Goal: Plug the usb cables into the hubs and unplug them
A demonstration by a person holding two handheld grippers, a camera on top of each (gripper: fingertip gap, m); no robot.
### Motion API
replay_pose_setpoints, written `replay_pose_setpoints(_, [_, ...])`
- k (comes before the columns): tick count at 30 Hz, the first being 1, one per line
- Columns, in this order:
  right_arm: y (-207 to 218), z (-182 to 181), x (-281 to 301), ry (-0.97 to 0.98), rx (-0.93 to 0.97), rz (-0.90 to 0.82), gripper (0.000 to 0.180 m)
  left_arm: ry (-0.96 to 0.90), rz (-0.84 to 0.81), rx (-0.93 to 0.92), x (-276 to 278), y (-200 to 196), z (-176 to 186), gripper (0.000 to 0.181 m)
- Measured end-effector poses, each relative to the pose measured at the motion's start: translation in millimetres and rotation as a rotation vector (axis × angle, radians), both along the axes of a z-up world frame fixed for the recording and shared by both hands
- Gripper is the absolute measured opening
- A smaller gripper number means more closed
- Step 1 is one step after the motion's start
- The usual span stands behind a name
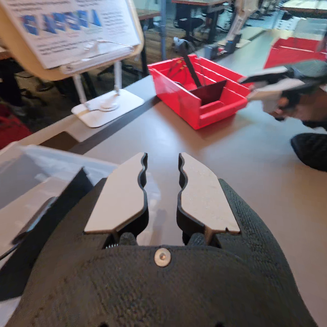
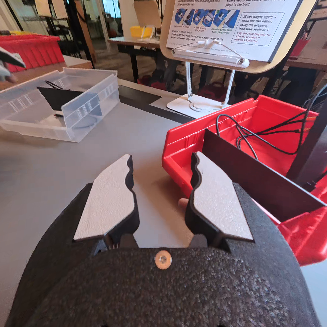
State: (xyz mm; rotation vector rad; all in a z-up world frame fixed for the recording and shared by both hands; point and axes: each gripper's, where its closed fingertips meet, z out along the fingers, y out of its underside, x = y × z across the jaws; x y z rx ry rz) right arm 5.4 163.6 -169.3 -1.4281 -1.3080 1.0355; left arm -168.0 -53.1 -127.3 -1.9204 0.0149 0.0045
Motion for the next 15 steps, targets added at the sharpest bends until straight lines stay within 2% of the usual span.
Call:
replay_pose_setpoints(4, [-0.7, -13.6, 3.1, 0.095, 0.036, -0.077, 0.072, 0.010, 0.233, -0.005, -81.6, -27.0, 11.7, 0.033])
replay_pose_setpoints(7, [-4.4, -23.3, 2.4, 0.089, 0.039, -0.071, 0.075, 0.016, 0.357, -0.096, -137.1, -41.8, 6.0, 0.032])
replay_pose_setpoints(11, [-10.3, -29.3, -0.8, 0.079, 0.076, -0.048, 0.073, -0.004, 0.368, -0.368, -186.7, -42.1, -24.5, 0.035])
replay_pose_setpoints(15, [-15.1, -32.9, -0.1, 0.070, 0.094, -0.027, 0.070, 0.050, 0.260, -0.748, -213.5, -48.6, -67.9, 0.037])
